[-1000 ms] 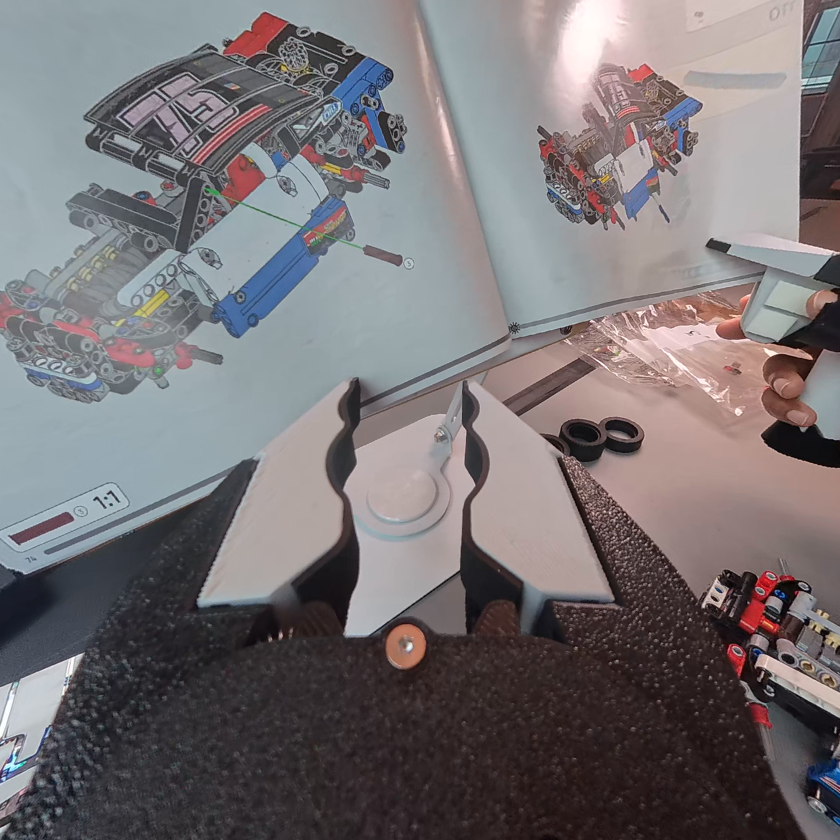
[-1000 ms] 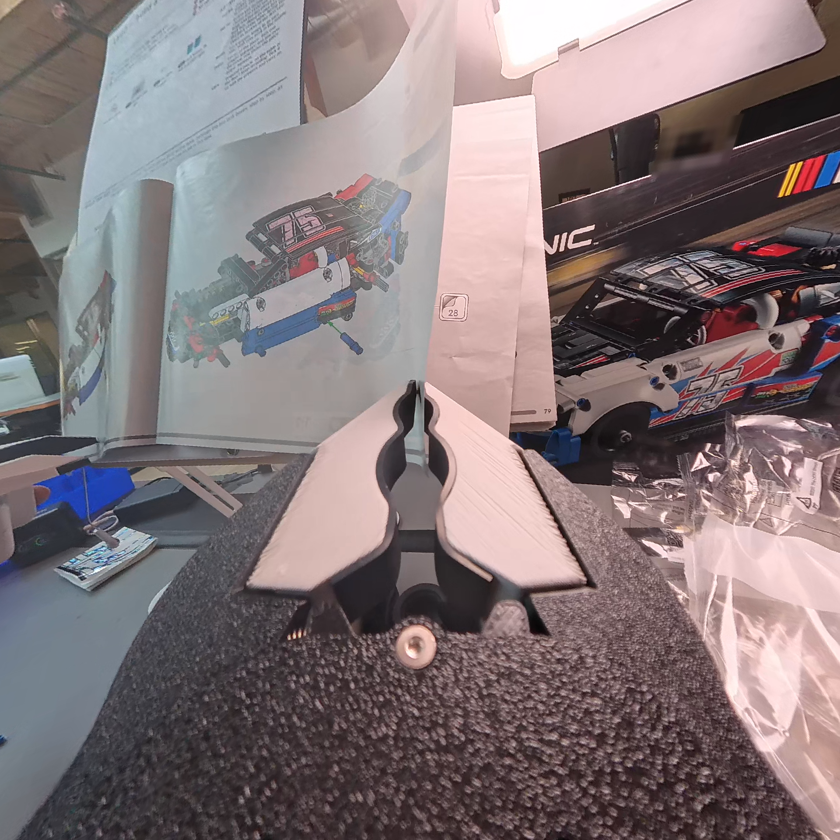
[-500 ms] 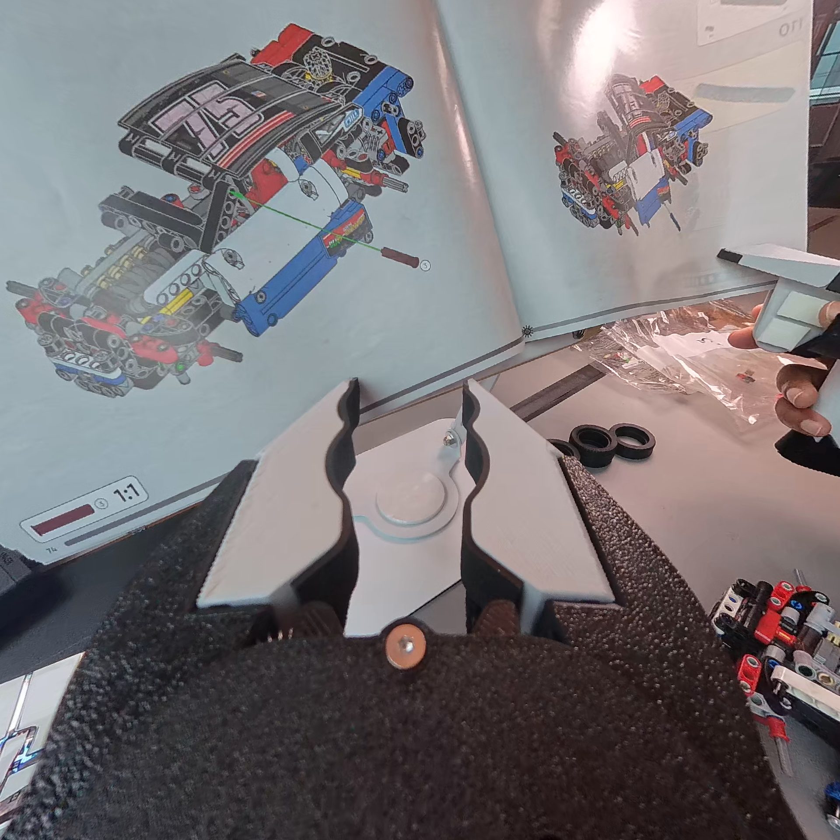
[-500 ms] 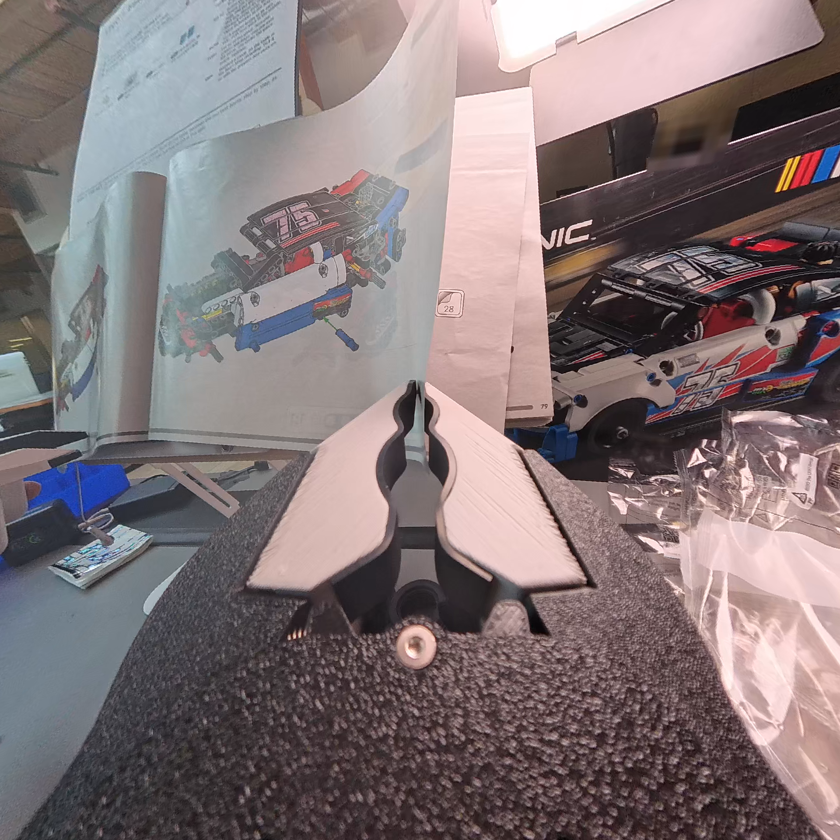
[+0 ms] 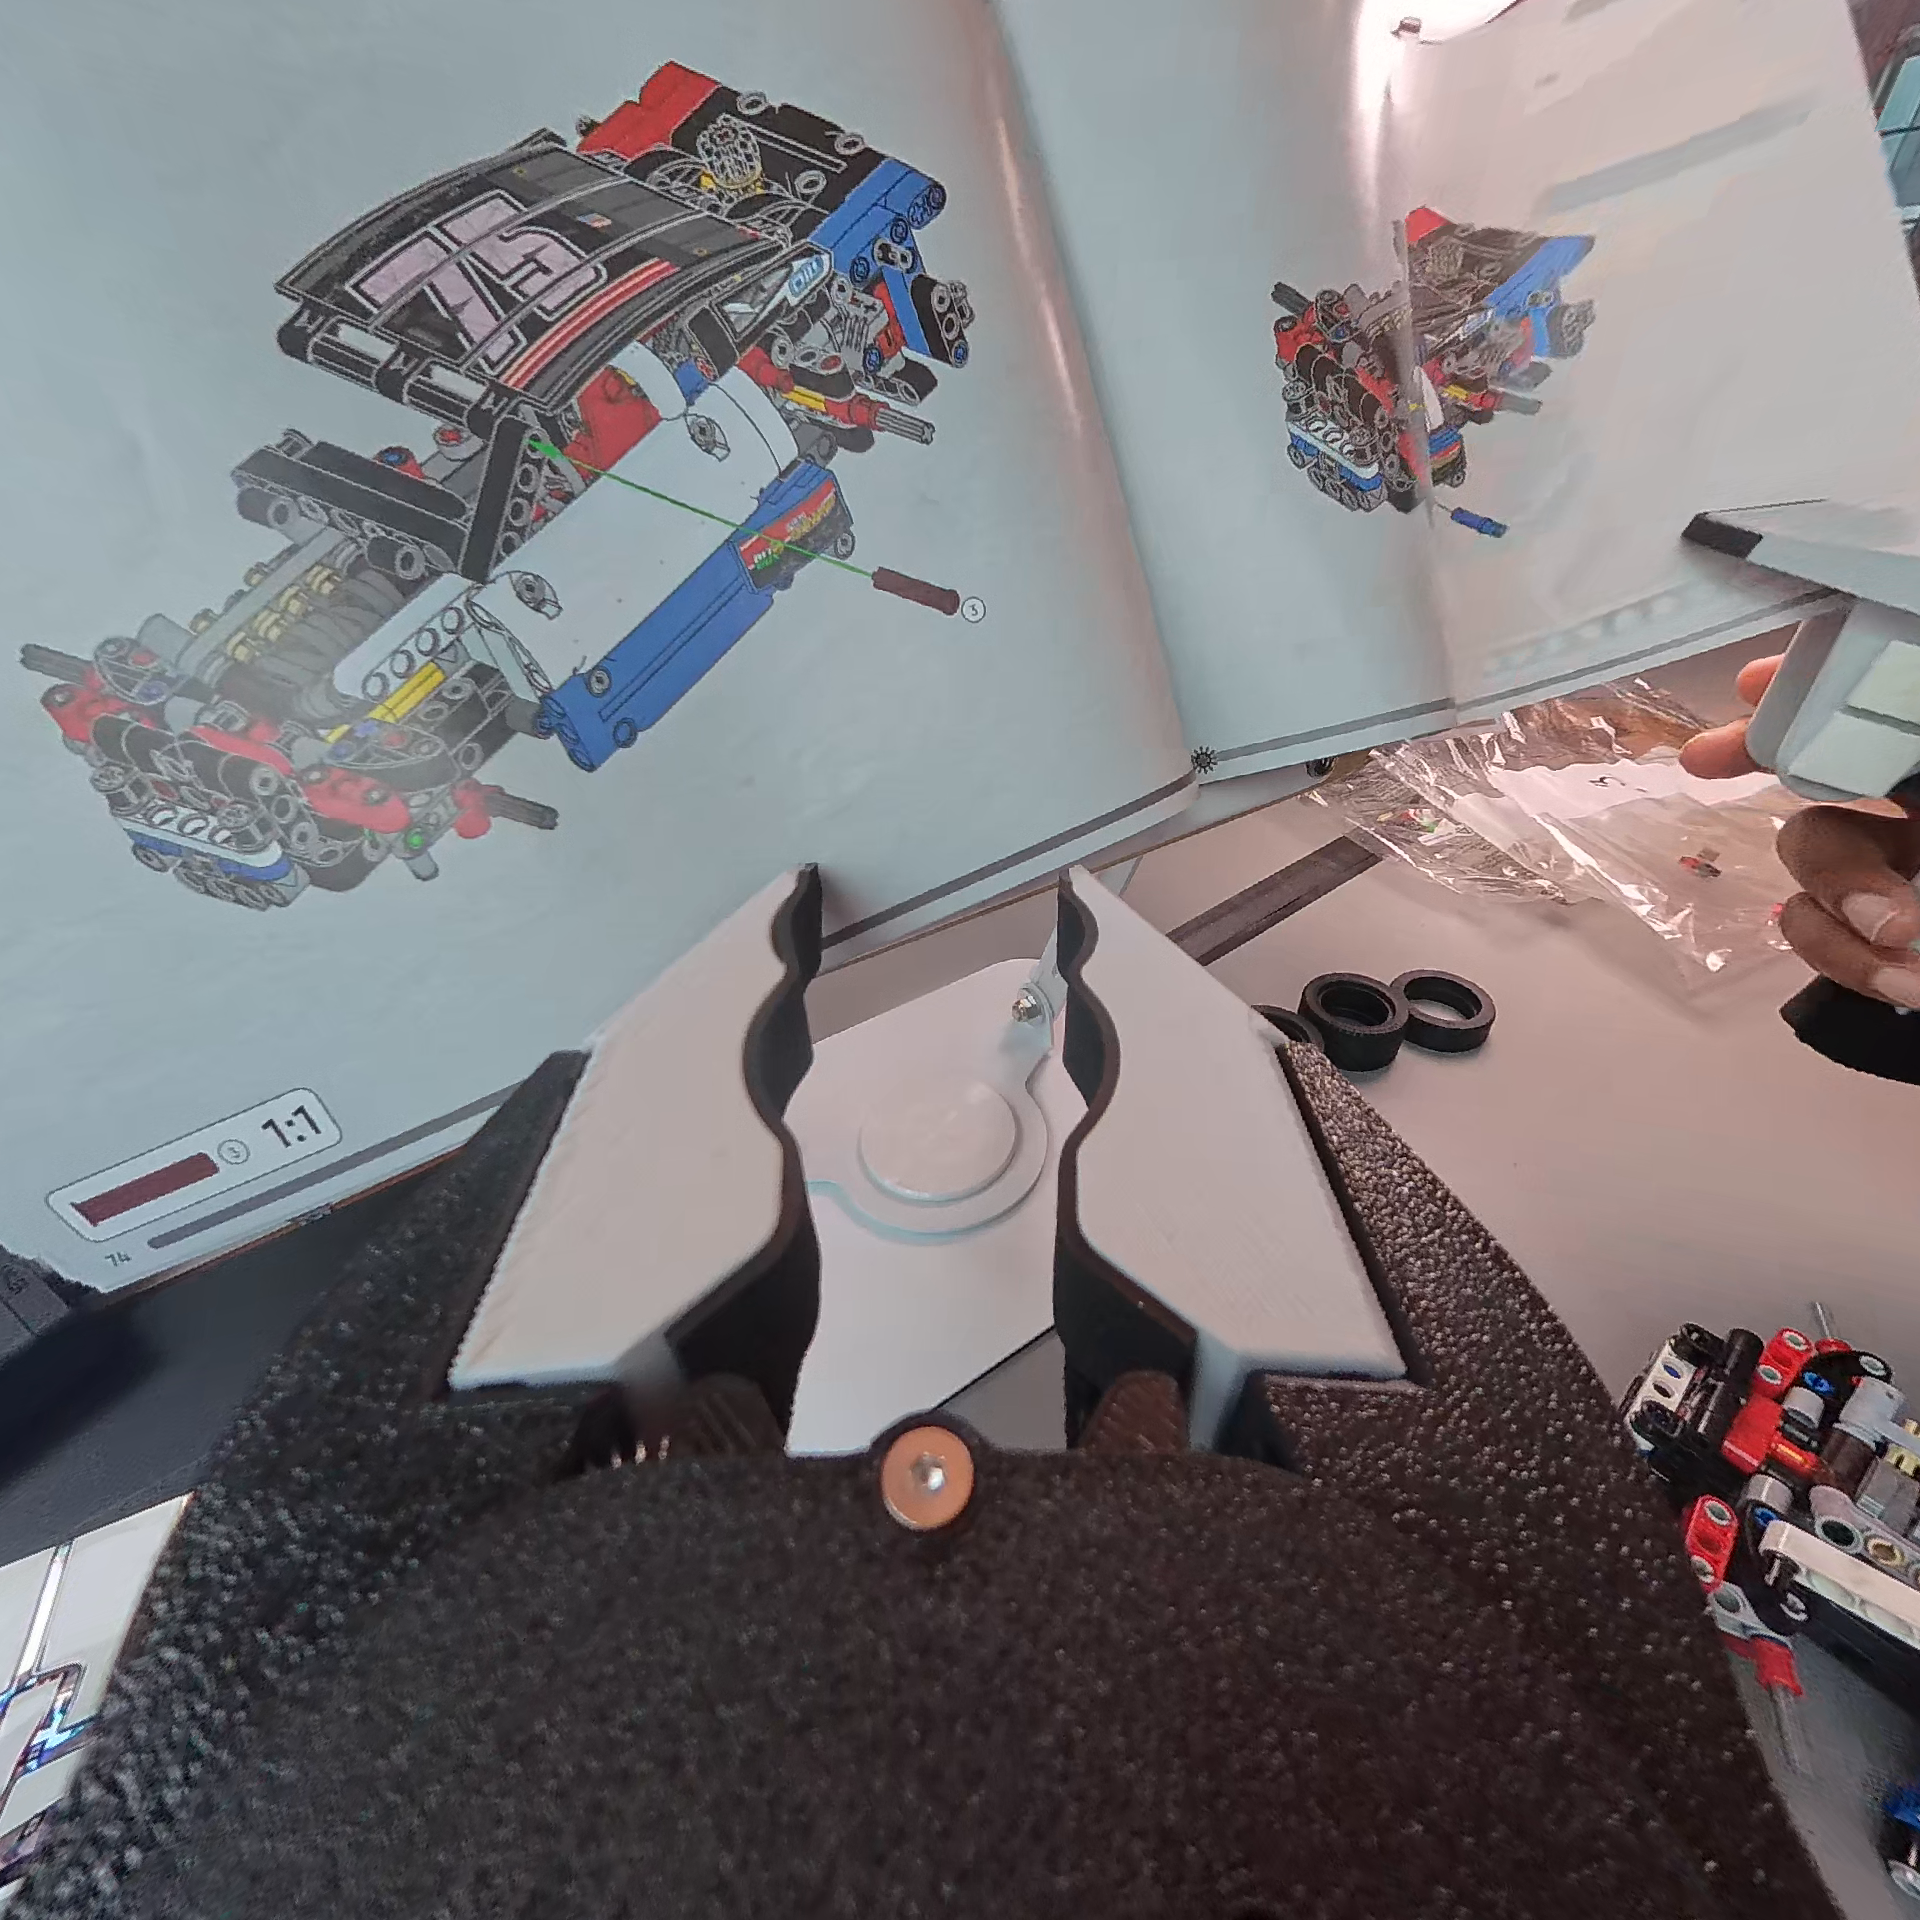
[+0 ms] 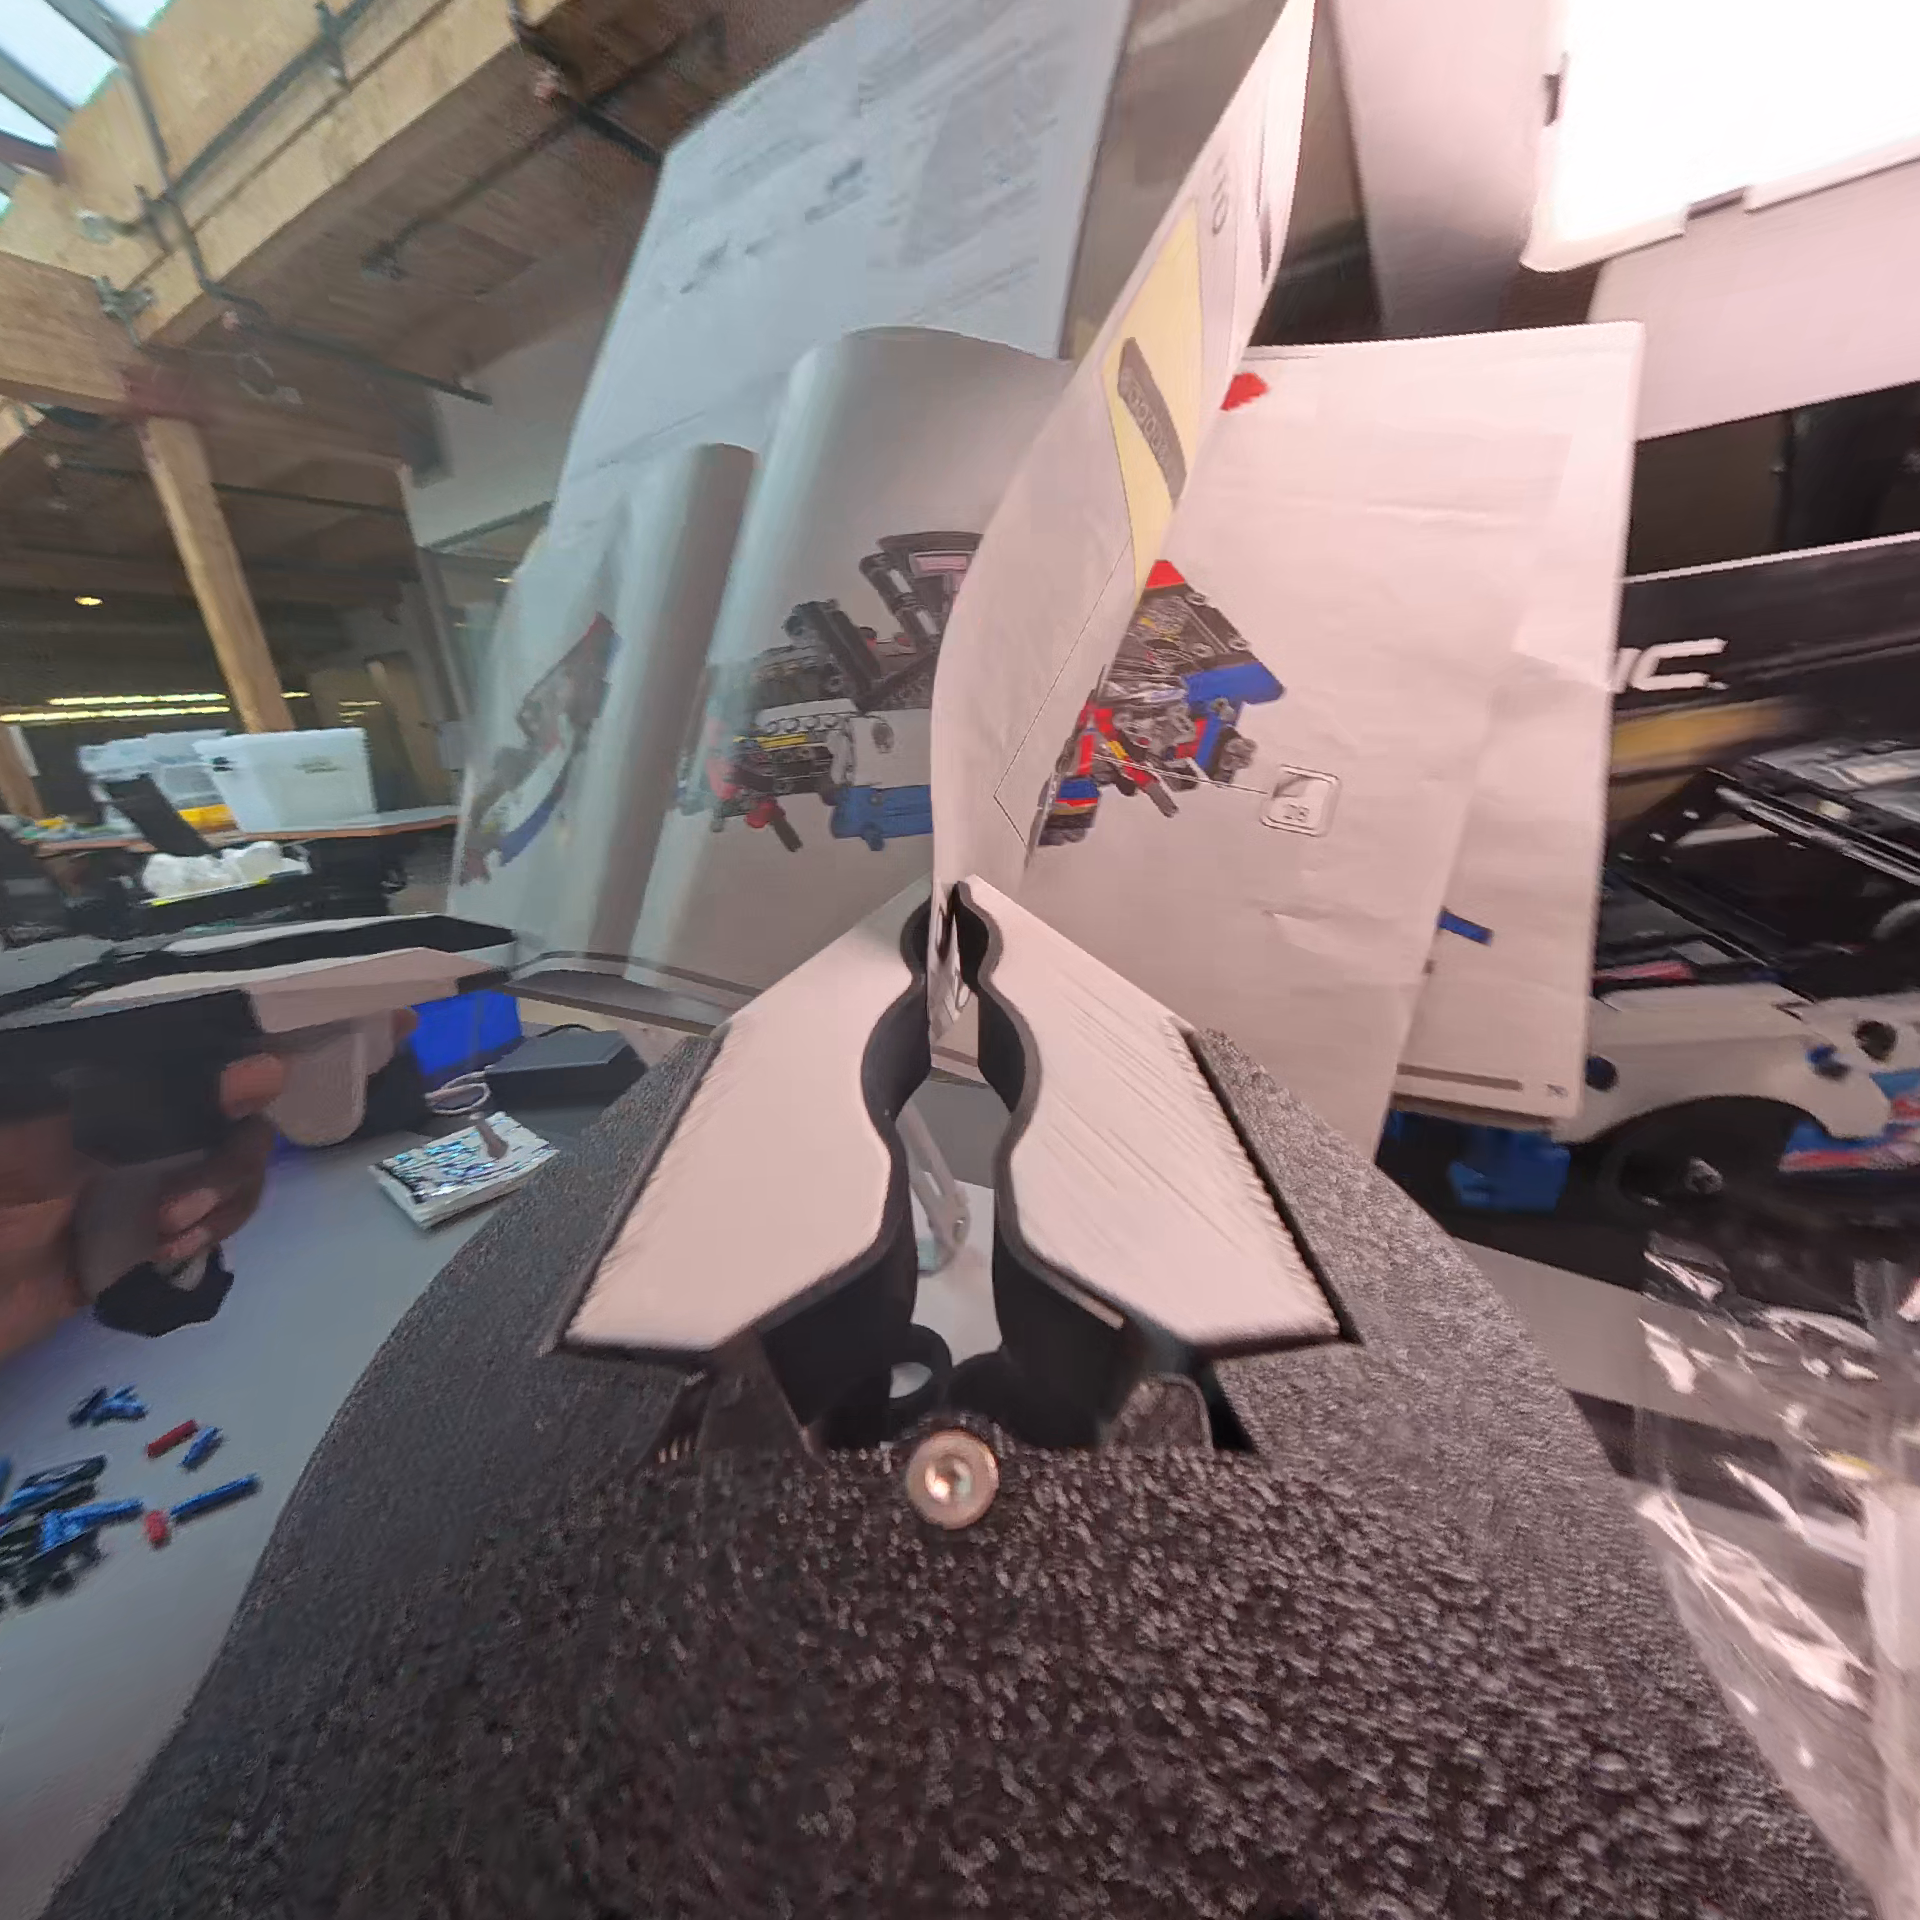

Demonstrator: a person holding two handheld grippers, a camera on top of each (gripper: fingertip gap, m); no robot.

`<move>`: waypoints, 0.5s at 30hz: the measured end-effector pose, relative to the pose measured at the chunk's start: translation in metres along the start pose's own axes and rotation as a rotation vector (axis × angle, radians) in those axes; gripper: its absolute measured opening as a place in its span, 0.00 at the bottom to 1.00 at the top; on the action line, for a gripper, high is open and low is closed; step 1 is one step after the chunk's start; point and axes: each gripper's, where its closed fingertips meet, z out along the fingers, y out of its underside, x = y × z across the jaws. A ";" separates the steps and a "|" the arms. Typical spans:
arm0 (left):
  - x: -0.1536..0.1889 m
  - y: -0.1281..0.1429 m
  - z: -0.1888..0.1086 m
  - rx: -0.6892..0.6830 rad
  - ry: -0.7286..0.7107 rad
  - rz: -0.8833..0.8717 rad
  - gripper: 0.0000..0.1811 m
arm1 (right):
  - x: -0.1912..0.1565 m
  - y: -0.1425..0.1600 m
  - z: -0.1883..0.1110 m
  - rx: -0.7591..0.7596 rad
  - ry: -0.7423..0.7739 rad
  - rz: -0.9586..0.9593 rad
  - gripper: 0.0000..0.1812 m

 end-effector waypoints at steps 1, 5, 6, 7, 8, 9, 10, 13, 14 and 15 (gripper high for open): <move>0.000 -0.001 0.000 0.003 0.001 -0.001 0.25 | -0.014 -0.003 0.001 0.007 -0.058 -0.014 0.00; 0.000 -0.012 -0.005 0.035 0.013 -0.011 0.26 | -0.070 -0.008 0.003 -0.004 -0.252 -0.108 0.00; 0.000 -0.016 -0.007 0.045 0.016 -0.014 0.26 | -0.081 -0.008 0.004 -0.012 -0.281 -0.132 0.00; -0.001 -0.020 -0.009 0.056 0.018 -0.017 0.26 | -0.091 -0.007 0.004 -0.019 -0.307 -0.149 0.00; -0.001 -0.024 -0.011 0.067 0.021 -0.019 0.26 | -0.100 -0.007 0.004 -0.025 -0.332 -0.162 0.00; -0.001 -0.028 -0.013 0.078 0.024 -0.022 0.26 | -0.108 -0.006 0.004 -0.031 -0.355 -0.171 0.00; -0.002 -0.032 -0.016 0.089 0.028 -0.024 0.26 | -0.116 -0.005 0.004 -0.037 -0.374 -0.181 0.00; 0.000 -0.047 -0.024 0.131 0.051 -0.037 0.25 | -0.133 0.001 0.004 -0.061 -0.413 -0.209 0.00; 0.001 -0.053 -0.027 0.147 0.066 -0.043 0.25 | -0.138 0.004 0.004 -0.070 -0.424 -0.219 0.00; 0.002 -0.058 -0.030 0.164 0.076 -0.051 0.25 | -0.143 0.007 0.004 -0.079 -0.434 -0.224 0.00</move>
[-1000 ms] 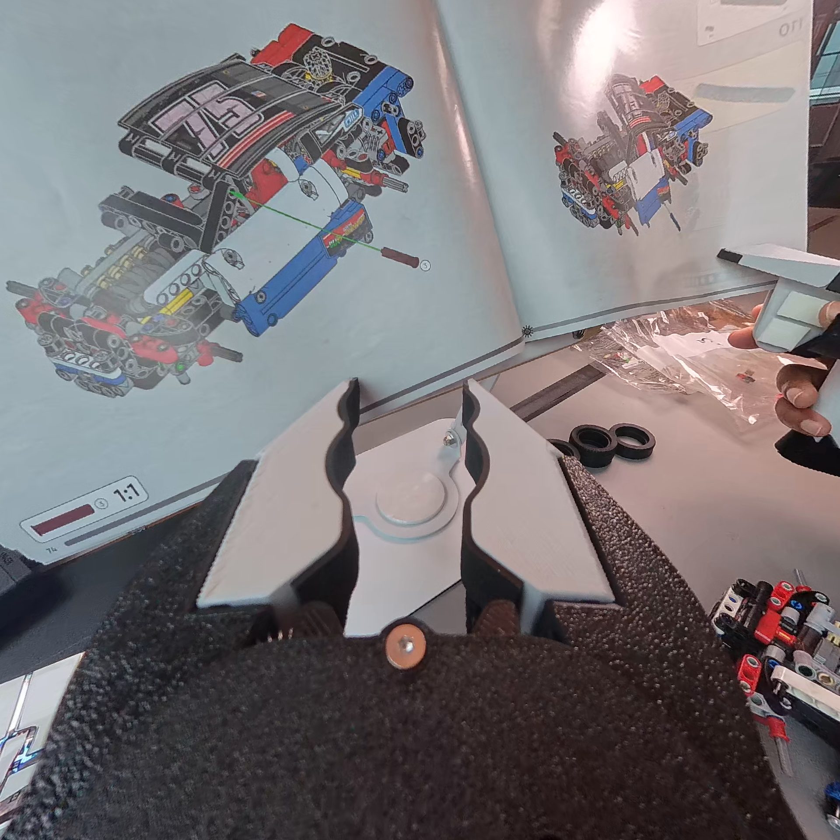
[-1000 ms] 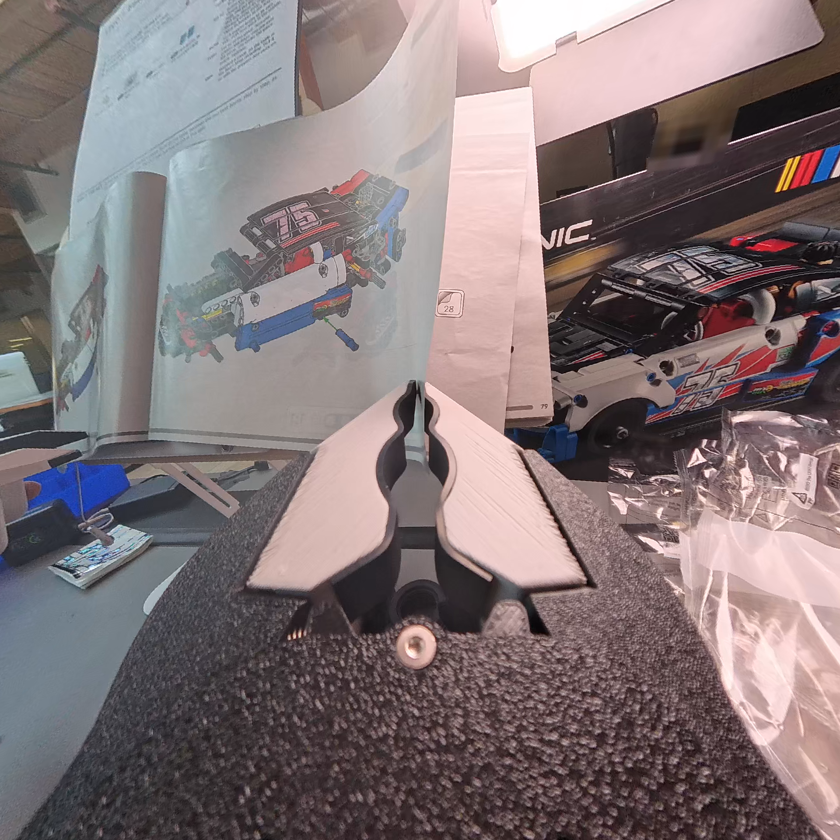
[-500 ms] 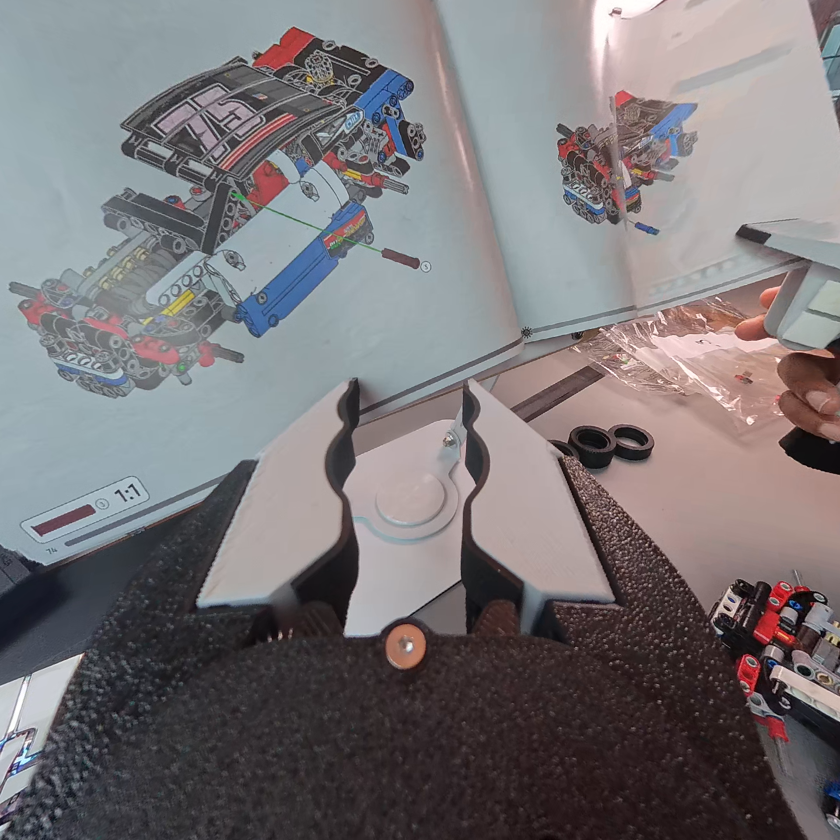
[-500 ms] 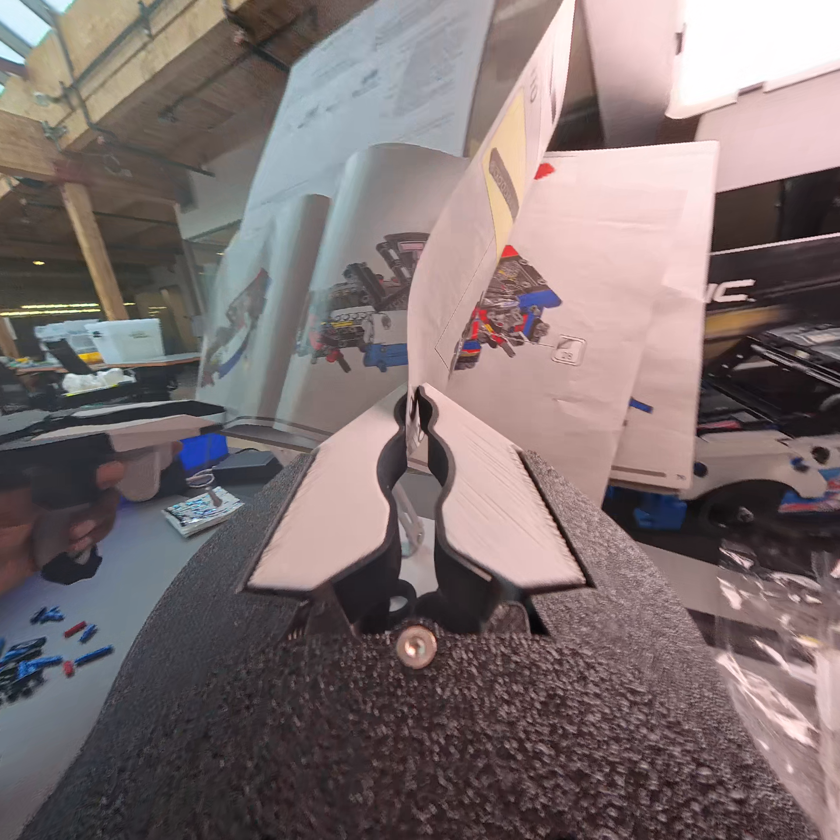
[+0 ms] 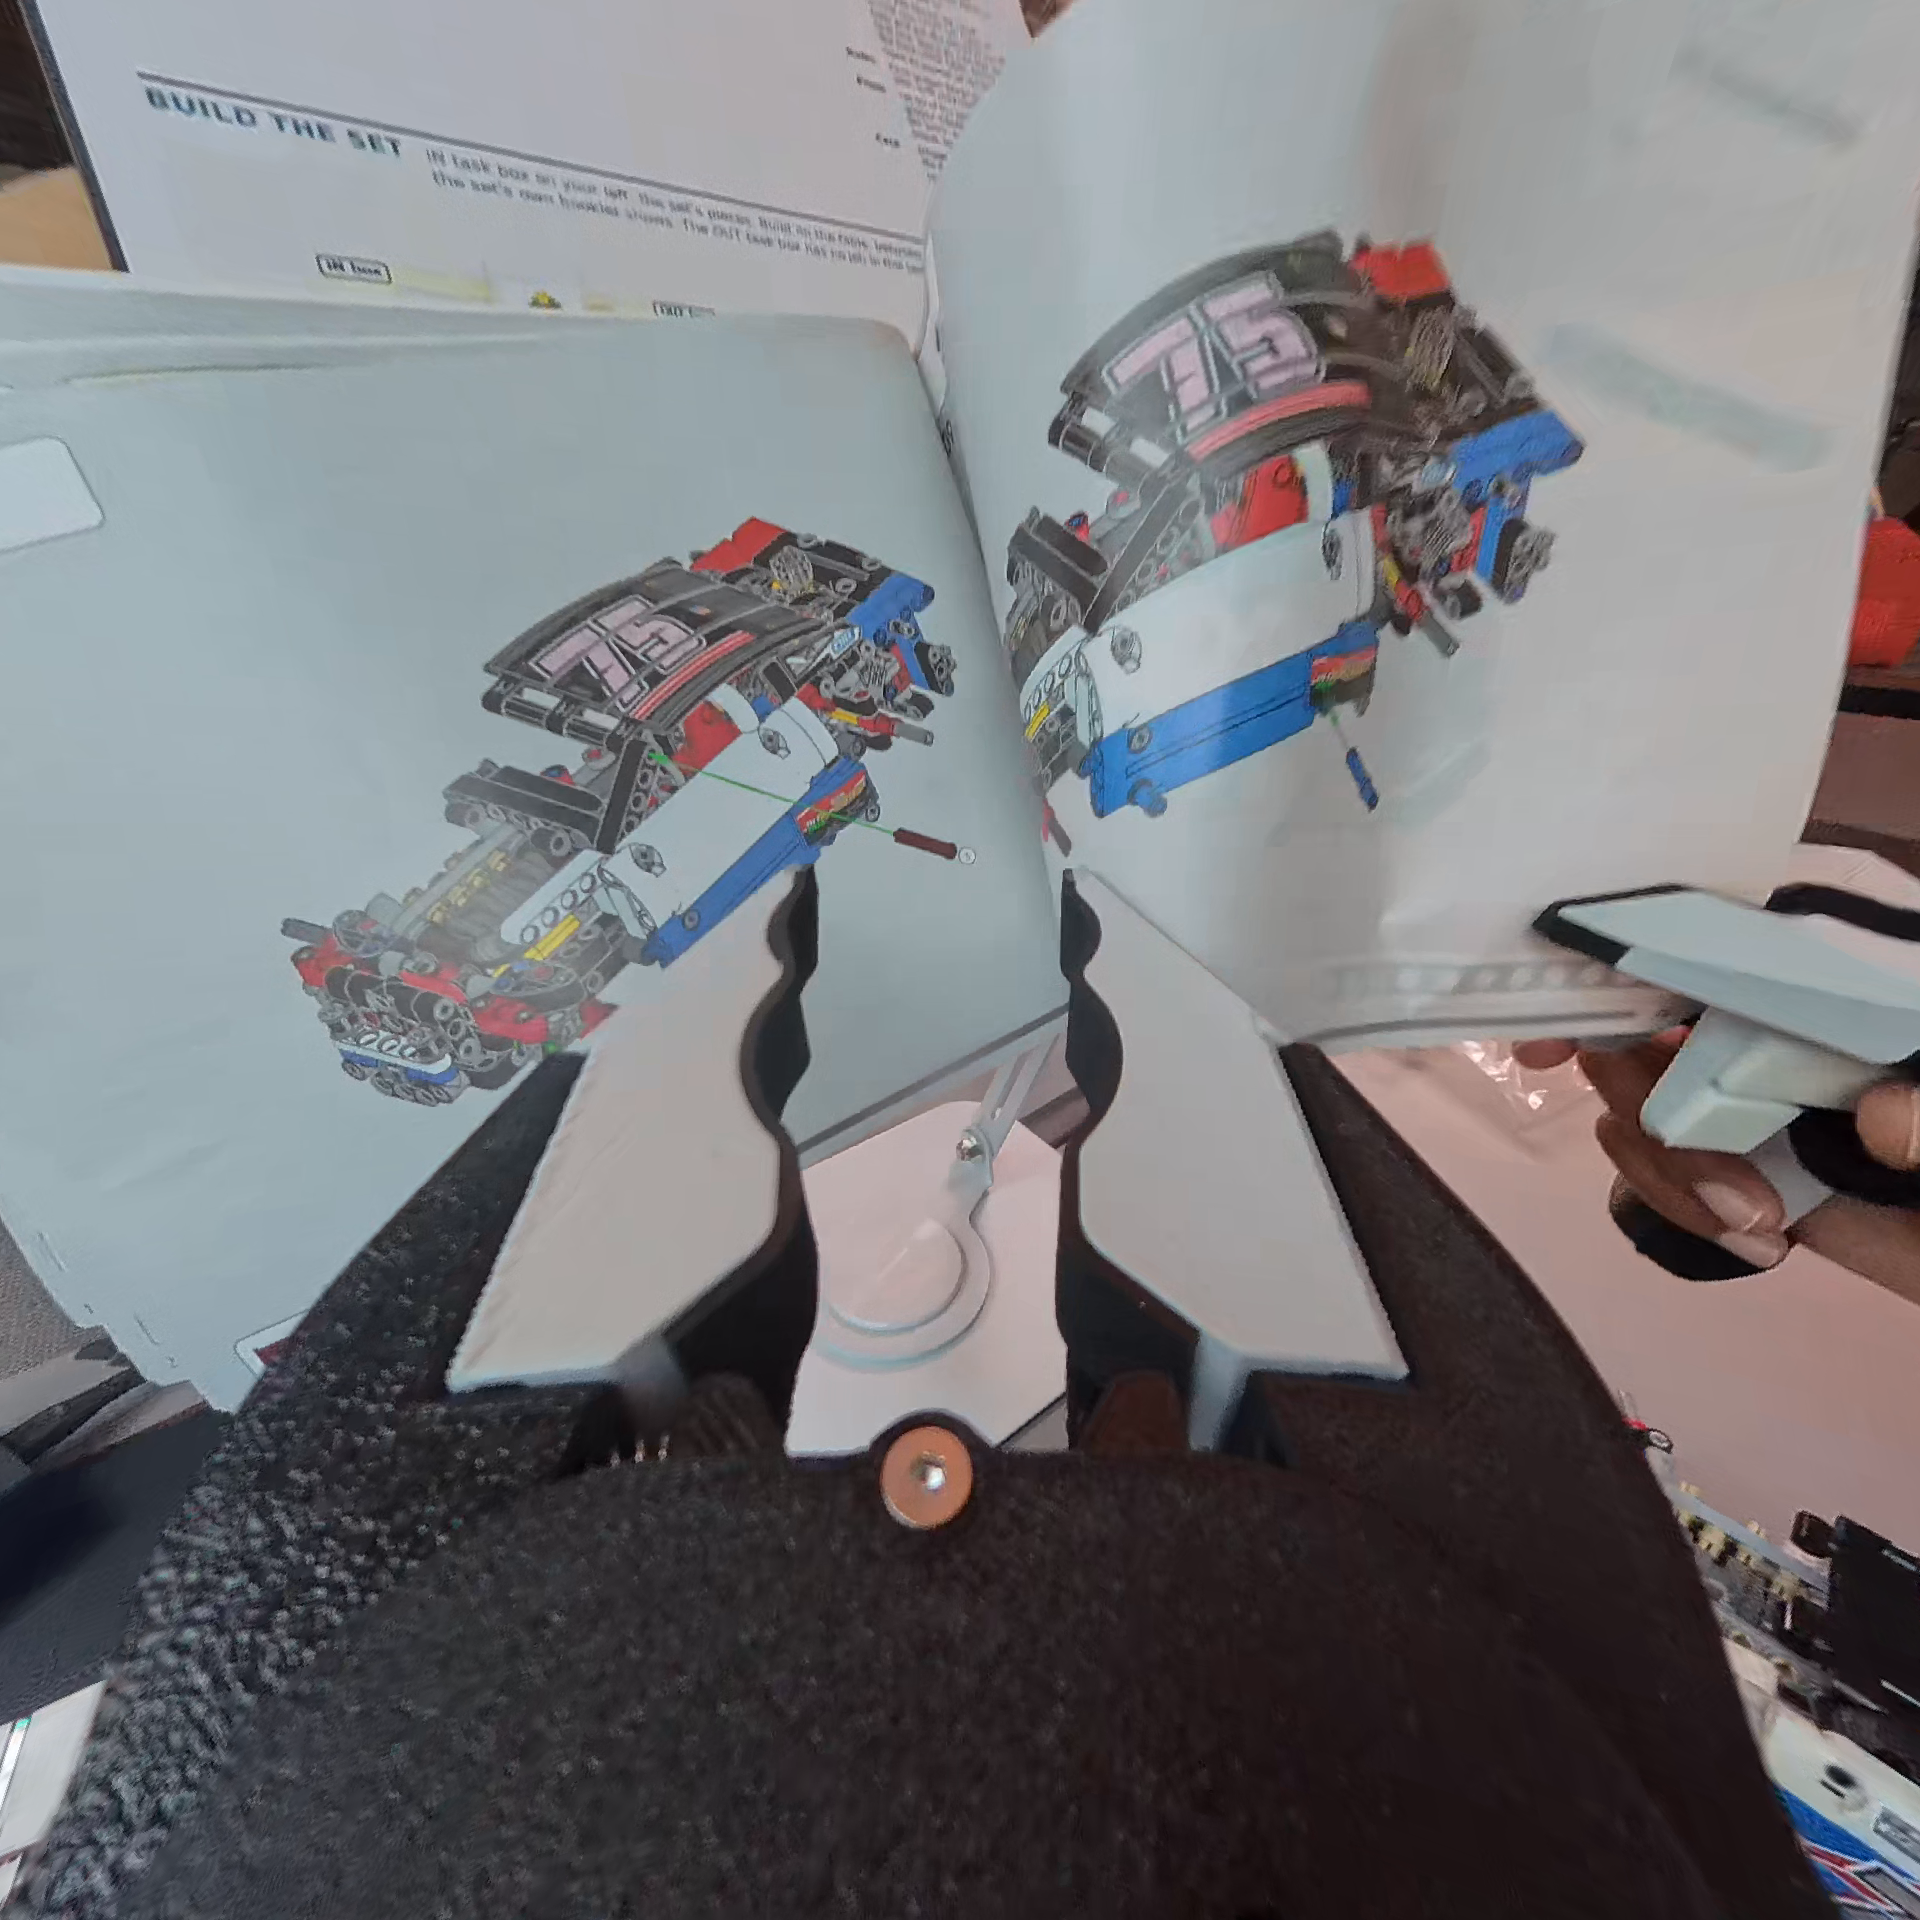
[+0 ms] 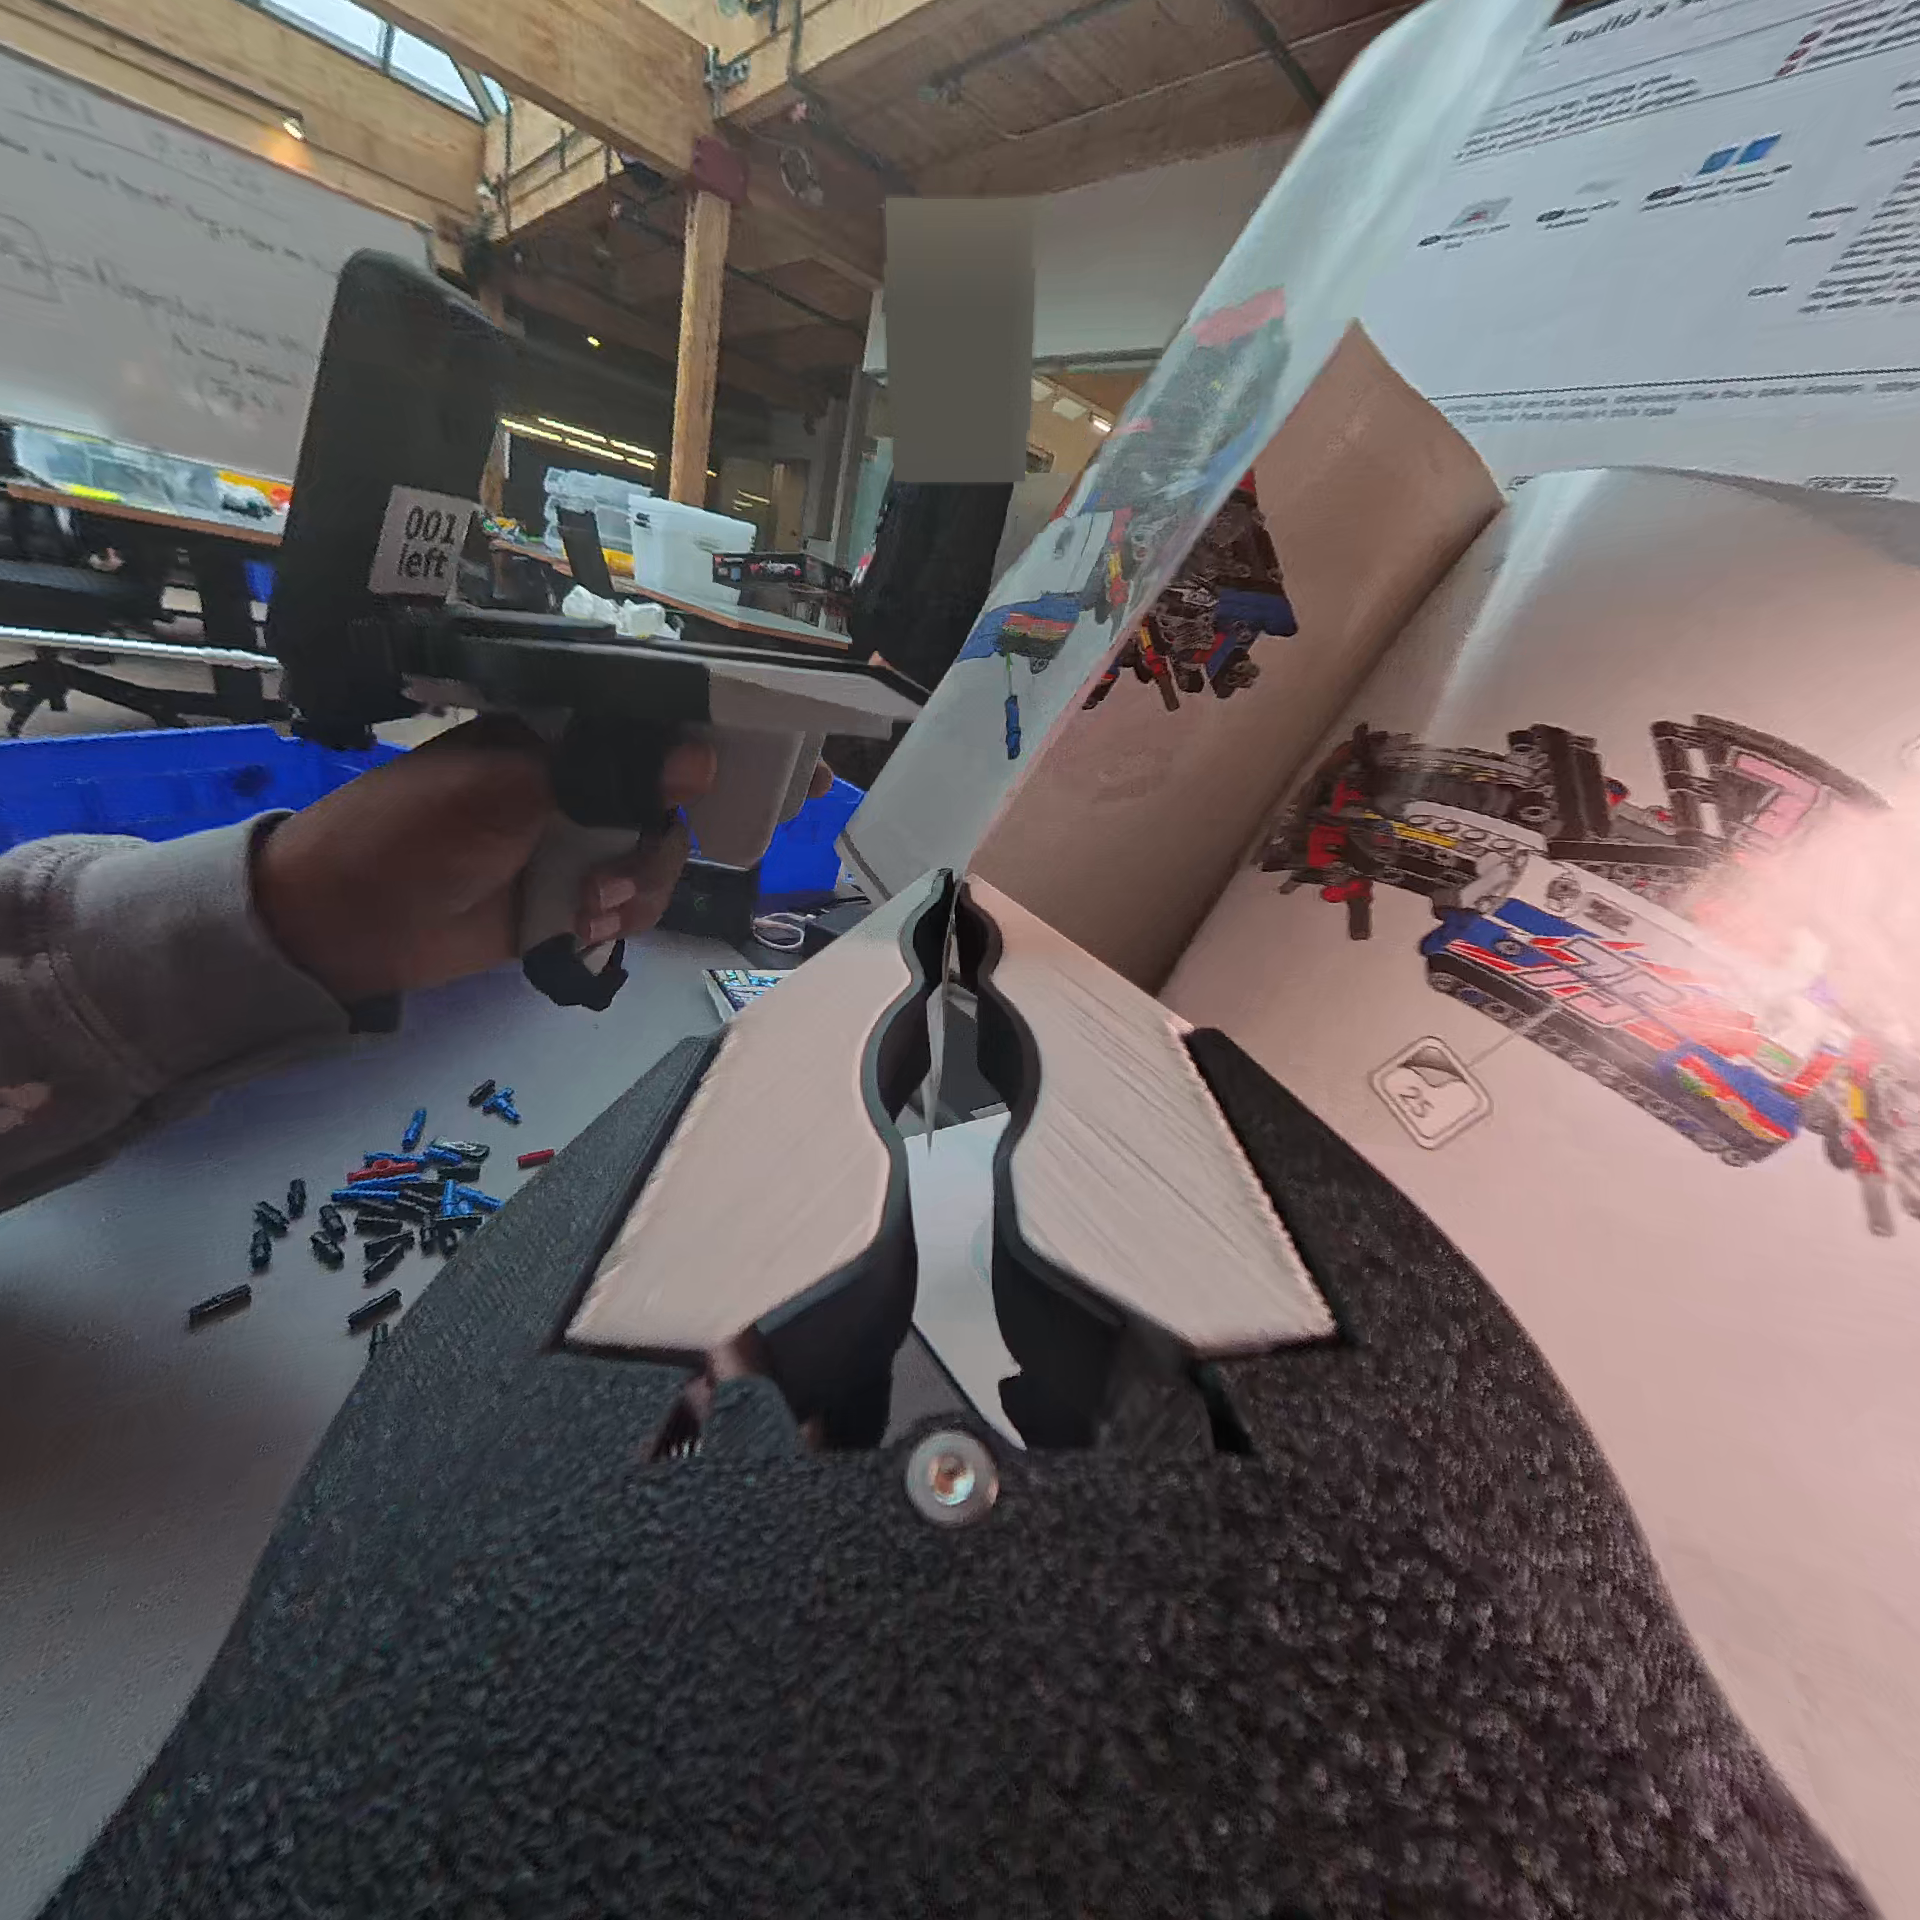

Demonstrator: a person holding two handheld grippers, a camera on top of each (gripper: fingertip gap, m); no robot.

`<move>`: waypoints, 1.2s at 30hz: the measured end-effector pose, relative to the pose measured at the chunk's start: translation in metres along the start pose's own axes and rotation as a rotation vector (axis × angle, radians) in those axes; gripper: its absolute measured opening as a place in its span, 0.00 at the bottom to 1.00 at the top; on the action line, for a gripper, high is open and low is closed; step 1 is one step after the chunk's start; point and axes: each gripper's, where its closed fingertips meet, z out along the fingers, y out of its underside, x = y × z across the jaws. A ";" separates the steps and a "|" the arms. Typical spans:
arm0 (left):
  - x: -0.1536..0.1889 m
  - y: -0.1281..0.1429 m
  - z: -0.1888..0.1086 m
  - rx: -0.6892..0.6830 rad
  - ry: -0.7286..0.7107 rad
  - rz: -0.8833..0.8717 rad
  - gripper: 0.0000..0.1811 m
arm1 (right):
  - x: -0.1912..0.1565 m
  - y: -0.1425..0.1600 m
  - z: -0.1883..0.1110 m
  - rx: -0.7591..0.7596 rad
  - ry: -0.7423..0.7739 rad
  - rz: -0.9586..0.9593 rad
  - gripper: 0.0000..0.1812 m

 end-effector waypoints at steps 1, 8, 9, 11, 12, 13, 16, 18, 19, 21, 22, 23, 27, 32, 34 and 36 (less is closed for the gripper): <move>0.001 -0.007 -0.003 0.020 0.007 -0.008 0.25 | -0.004 0.002 0.002 -0.009 -0.010 0.000 0.00; 0.035 -0.057 -0.027 0.057 0.239 -0.099 0.37 | -0.028 0.019 0.030 -0.158 -0.008 -0.132 0.00; 0.042 -0.060 -0.030 0.041 0.273 -0.102 0.40 | -0.034 0.021 0.034 -0.176 -0.019 -0.158 0.00; 0.056 -0.062 -0.033 0.002 0.317 -0.096 0.46 | -0.049 0.024 0.042 -0.203 -0.056 -0.201 0.02; 0.064 -0.061 -0.032 -0.022 0.328 -0.080 0.48 | -0.059 0.026 0.044 -0.216 -0.083 -0.225 0.04; 0.070 -0.056 -0.030 -0.052 0.330 -0.051 0.49 | -0.068 0.027 0.047 -0.224 -0.108 -0.247 0.06; 0.069 -0.030 -0.018 -0.165 0.217 0.111 0.40 | -0.096 0.024 0.047 -0.212 -0.220 -0.256 0.12; 0.052 -0.014 -0.013 -0.226 0.103 0.239 0.32 | -0.108 0.017 0.042 -0.179 -0.282 -0.235 0.16; 0.045 -0.008 -0.012 -0.254 0.066 0.280 0.27 | -0.110 0.013 0.040 -0.165 -0.293 -0.229 0.17; 0.027 -0.004 -0.013 -0.277 -0.015 0.301 0.18 | -0.110 0.007 0.037 -0.141 -0.296 -0.224 0.17; 0.017 -0.004 -0.014 -0.285 -0.048 0.288 0.17 | -0.108 0.005 0.036 -0.131 -0.291 -0.218 0.17; 0.006 -0.003 -0.016 -0.295 -0.079 0.265 0.18 | -0.106 0.003 0.035 -0.125 -0.288 -0.210 0.17; -0.040 -0.002 -0.031 -0.317 -0.190 0.173 0.23 | -0.091 0.007 0.034 -0.148 -0.241 -0.183 0.17; -0.053 -0.043 -0.054 -0.153 -0.159 0.040 0.25 | -0.058 0.016 0.035 -0.169 -0.123 -0.137 0.16; -0.043 -0.064 -0.062 -0.071 -0.100 -0.006 0.26 | -0.048 0.010 0.039 -0.139 -0.081 -0.107 0.17; -0.028 -0.084 -0.069 0.006 -0.042 -0.031 0.25 | -0.044 0.003 0.050 -0.116 -0.075 -0.099 0.18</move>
